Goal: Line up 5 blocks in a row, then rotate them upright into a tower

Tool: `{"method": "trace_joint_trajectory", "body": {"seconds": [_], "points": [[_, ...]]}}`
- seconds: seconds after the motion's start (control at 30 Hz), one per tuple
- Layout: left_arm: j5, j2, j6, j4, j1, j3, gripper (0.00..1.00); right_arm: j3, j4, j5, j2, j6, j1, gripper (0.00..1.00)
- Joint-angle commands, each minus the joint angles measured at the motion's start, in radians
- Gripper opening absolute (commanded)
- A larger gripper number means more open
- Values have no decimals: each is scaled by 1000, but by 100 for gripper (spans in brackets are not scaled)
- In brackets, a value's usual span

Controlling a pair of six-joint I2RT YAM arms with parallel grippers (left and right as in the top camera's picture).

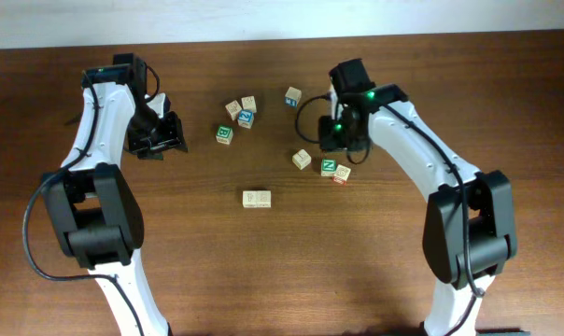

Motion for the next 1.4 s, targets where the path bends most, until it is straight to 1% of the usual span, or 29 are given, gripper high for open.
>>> {"method": "trace_joint_trajectory", "body": {"seconds": [0.0,0.07,0.13,0.3,0.33,0.4,0.5,0.8,0.83,0.97,1.03,1.1,1.13,1.27,1.37], "points": [[0,12,-10,2,0,17,54,11,58,11,24,-181,59,47],[0,12,-10,2,0,17,54,11,74,10,58,-275,90,48],[0,12,-10,2,0,17,53,11,79,11,85,-323,102,48],[0,12,-10,1,0,17,52,11,82,10,125,-324,101,47],[0,12,-10,1,0,17,52,11,85,10,126,-323,101,45],[0,12,-10,1,0,17,51,11,86,-23,126,-322,101,39],[0,12,-10,1,0,17,52,11,86,-54,132,-316,103,39],[0,12,-10,1,0,17,51,11,82,-53,158,-312,104,38],[0,12,-10,1,0,17,51,11,82,-49,158,-291,103,32],[0,12,-10,1,0,17,51,12,44,-54,155,-173,104,29],[0,12,-10,1,0,17,51,13,-16,-124,151,-97,104,29],[0,12,-10,1,0,17,52,13,-63,-241,151,-81,112,30],[1,12,-10,1,0,17,53,13,-99,-262,151,-45,122,30],[0,12,-10,1,0,17,54,13,-164,-245,151,55,154,30],[0,12,-10,2,0,17,55,13,-183,-245,151,78,181,30]]}}
